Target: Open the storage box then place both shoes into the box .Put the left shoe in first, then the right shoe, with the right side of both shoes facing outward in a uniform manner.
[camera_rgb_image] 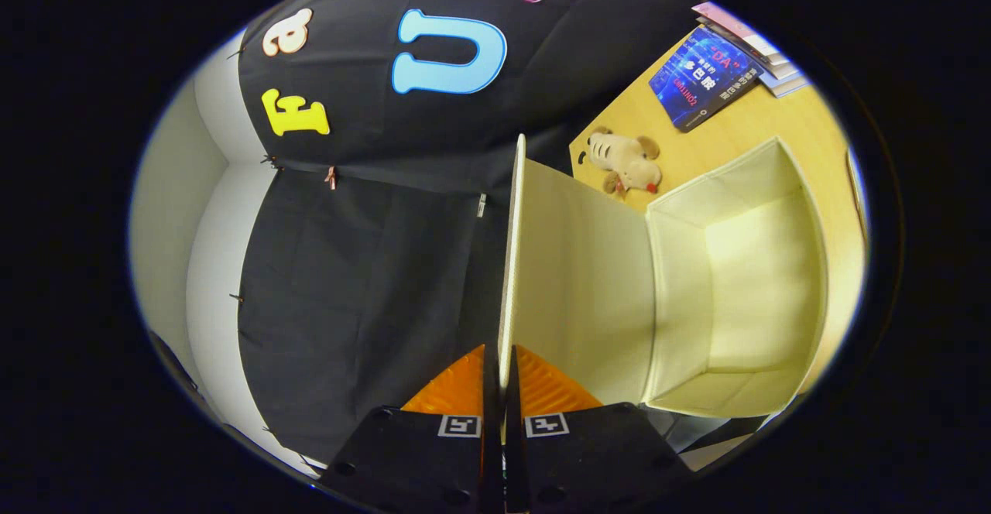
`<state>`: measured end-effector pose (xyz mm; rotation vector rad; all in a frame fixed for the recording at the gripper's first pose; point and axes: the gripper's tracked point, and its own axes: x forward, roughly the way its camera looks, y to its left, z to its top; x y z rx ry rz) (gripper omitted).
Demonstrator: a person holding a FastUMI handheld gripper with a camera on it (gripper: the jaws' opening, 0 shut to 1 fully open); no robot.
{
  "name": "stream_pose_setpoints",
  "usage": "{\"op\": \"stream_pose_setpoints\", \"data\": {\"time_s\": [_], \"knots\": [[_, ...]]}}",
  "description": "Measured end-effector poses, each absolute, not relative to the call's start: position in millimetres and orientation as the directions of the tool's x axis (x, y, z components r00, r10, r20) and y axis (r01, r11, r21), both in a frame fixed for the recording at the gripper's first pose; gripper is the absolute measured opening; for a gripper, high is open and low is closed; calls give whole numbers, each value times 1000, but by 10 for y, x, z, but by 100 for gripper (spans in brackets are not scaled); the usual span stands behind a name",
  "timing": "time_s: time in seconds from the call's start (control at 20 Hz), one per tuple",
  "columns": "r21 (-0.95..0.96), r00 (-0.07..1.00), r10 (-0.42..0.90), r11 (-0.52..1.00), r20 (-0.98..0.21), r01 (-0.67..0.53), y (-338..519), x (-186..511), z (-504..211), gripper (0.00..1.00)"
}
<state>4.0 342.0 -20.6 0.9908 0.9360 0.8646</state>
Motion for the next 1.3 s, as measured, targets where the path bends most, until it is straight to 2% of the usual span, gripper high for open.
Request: {"op": "stream_pose_setpoints", "data": {"time_s": [0.15, 0.55, 0.75, 0.9, 1.05, 1.1, 1.2, 1.25, 1.3], "knots": [[935, 372, 897, 315, -236, -166, 3764, 69, -290, 7], [929, 306, 899, 358, -314, -98, 4788, 16, -744, 5], [892, 264, 877, 440, -401, -105, 5068, 0, -1208, 5], [840, 278, 835, 525, -475, -141, 5137, 65, -1516, 5], [810, 287, 818, 557, -498, -182, 5060, 79, -1541, 6], [803, 293, 817, 561, -497, -203, 5033, 79, -1526, 11], [782, 302, 808, 578, -506, -235, 4902, 36, -1492, 32], [767, 305, 799, 591, -517, -249, 4831, 8, -1497, 51], [751, 313, 790, 606, -528, -262, 4729, -16, -1470, 62]]}}
